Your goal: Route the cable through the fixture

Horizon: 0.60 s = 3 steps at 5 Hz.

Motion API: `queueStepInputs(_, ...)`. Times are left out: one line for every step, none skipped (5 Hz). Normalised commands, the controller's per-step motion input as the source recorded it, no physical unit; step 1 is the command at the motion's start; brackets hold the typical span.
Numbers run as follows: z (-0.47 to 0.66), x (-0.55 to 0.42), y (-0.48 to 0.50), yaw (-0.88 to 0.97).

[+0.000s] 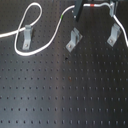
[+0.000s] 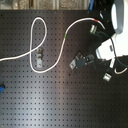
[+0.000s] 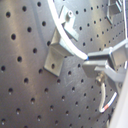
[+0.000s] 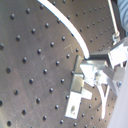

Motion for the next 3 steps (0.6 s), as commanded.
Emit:
queueStepInputs(0.02, -0.017, 0.044, 0.00)
queueStepInputs(0.56, -0.042, 0.116, -0.07)
queueStepInputs(0.36, -0.071, 0.045, -0.02)
